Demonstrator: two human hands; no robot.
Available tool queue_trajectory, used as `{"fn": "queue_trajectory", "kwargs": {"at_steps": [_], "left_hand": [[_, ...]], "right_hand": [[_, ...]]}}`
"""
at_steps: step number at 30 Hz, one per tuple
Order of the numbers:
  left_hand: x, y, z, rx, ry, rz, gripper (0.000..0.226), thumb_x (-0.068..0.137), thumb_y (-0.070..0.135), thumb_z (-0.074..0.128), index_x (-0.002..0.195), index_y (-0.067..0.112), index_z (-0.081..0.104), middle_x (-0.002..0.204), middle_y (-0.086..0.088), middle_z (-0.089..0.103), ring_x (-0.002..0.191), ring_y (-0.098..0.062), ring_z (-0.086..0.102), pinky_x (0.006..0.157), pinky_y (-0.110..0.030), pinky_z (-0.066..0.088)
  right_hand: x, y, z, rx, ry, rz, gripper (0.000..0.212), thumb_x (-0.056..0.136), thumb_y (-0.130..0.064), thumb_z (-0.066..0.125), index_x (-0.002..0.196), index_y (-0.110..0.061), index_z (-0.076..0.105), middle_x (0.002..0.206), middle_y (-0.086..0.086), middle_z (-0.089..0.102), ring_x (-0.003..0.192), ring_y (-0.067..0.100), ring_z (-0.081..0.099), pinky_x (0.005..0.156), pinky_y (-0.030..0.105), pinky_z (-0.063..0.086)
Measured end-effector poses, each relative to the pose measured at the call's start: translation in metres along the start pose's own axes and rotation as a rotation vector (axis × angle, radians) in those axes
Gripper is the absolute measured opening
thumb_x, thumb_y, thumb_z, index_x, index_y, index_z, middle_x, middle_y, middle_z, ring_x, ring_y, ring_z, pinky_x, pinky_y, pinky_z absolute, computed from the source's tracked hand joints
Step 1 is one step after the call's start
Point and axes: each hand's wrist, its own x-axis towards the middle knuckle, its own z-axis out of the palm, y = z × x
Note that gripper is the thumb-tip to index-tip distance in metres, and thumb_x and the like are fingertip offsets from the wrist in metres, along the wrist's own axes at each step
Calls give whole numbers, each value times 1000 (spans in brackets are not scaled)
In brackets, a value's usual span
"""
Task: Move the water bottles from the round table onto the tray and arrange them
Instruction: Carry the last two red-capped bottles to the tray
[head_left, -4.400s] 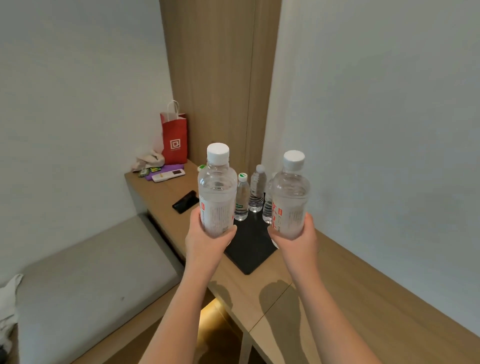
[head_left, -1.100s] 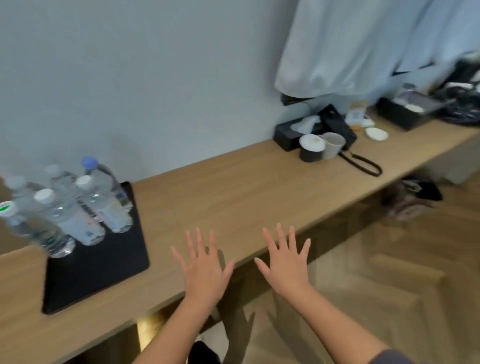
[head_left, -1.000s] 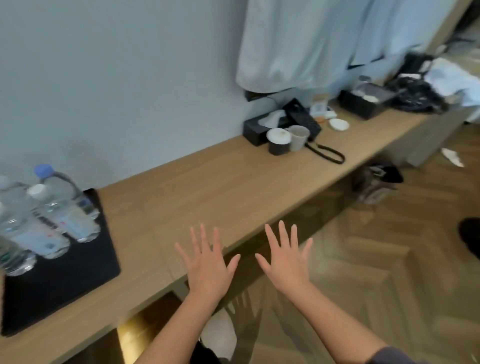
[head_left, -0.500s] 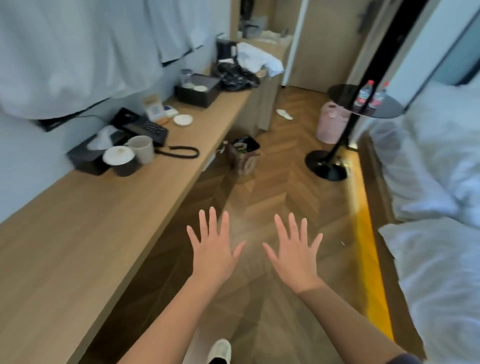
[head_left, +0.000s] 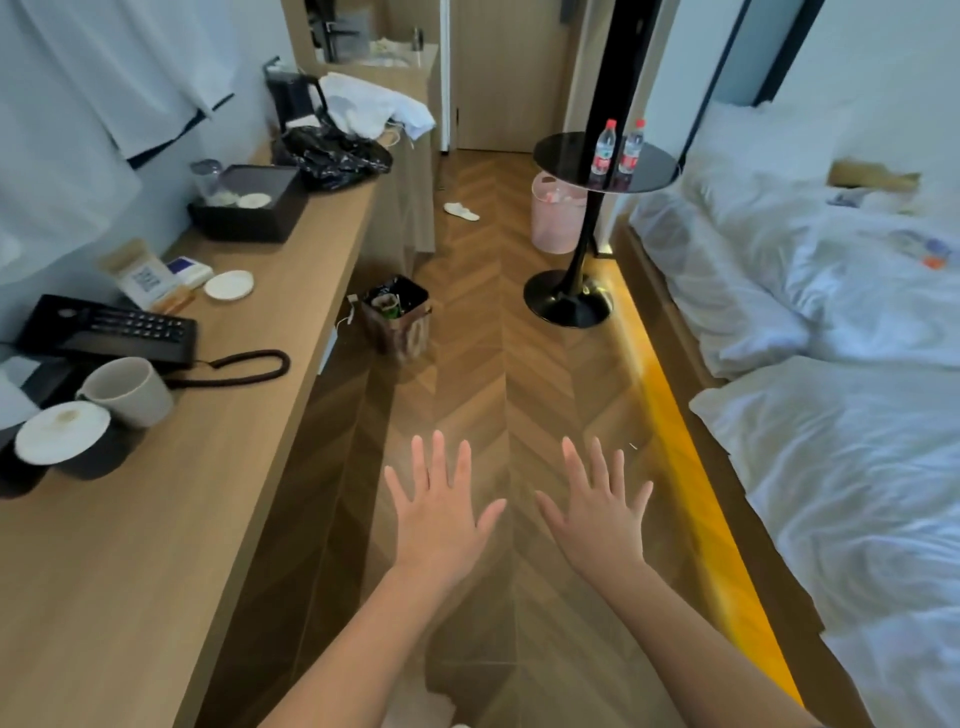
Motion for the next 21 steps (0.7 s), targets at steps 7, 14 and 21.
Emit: {"fn": "queue_trajectory", "kwargs": {"at_steps": [7, 14, 21], "left_hand": [[53, 12, -7, 30, -3, 23, 84, 84, 72, -2, 153, 24, -6, 160, -9, -12, 145, -32, -18, 114, -61, 1], [136, 47, -3, 28, 2, 14, 81, 88, 69, 5, 153, 23, -6, 160, -9, -12, 145, -31, -19, 114, -62, 2], [241, 100, -11, 35, 26, -39, 80, 88, 70, 6, 153, 24, -4, 161, -9, -9, 146, -31, -16, 114, -61, 2]], "right_hand": [[50, 11, 2, 58, -10, 56, 74, 93, -71, 17, 155, -36, -6, 166, 1, -7, 150, 33, -11, 115, 64, -2], [141, 42, 9, 62, -22, 43, 76, 92, -72, 17, 155, -37, -8, 166, 2, -7, 150, 34, -9, 115, 62, -1], [256, 95, -17, 28, -51, -8, 76, 92, -73, 20, 154, -39, -7, 165, 2, -11, 150, 35, -12, 114, 64, -5]]}}
